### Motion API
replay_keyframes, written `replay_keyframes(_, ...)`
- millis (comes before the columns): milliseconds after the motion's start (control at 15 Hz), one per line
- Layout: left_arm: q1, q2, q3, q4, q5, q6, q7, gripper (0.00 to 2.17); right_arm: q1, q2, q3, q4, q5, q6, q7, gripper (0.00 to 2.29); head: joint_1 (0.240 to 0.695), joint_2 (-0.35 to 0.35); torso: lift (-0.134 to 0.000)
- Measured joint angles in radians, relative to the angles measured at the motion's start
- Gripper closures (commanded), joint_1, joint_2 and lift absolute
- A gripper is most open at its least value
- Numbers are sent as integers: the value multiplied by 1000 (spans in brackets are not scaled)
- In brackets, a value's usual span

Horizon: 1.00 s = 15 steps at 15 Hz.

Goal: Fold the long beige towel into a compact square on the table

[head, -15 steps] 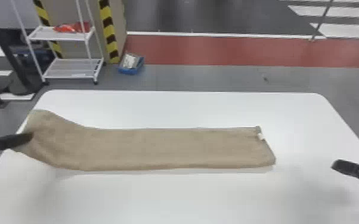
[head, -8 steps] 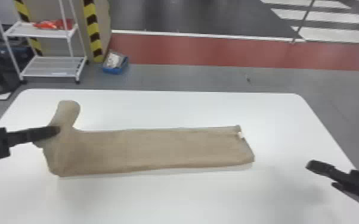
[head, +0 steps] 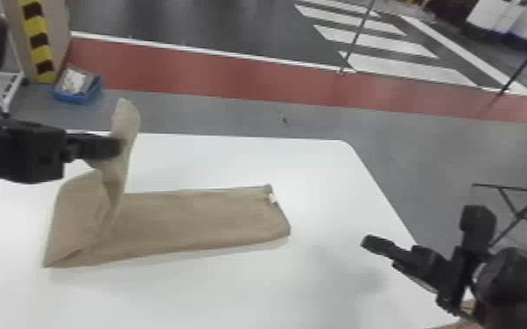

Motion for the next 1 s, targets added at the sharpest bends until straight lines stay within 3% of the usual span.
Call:
replay_keyframes(400,36,-4,-192,45,-54,0,98,1966,4,-2,-28,1,-12,0,11,12,695,-350,-124)
replay_keyframes(800,-47,-4,-238,127,-47,0,202,1966,15,-2,-32,0,-16,0,12,12,695,-350,-124)
replay_keyframes(867,-65,-4,-239,132,-40,0,217,1872,16,-2,-32,-1,-15,0,12,12,695,-350,-124)
replay_keyframes(933,-76,-4,-244,134,-34,0,232,1254,17,-1,-32,-1,-15,0,12,12,695,-350,-124)
replay_keyframes(1000,-81,-4,-258,135,-31,0,245,178,18,-1,-31,-1,-15,0,12,12,695,-350,-124)
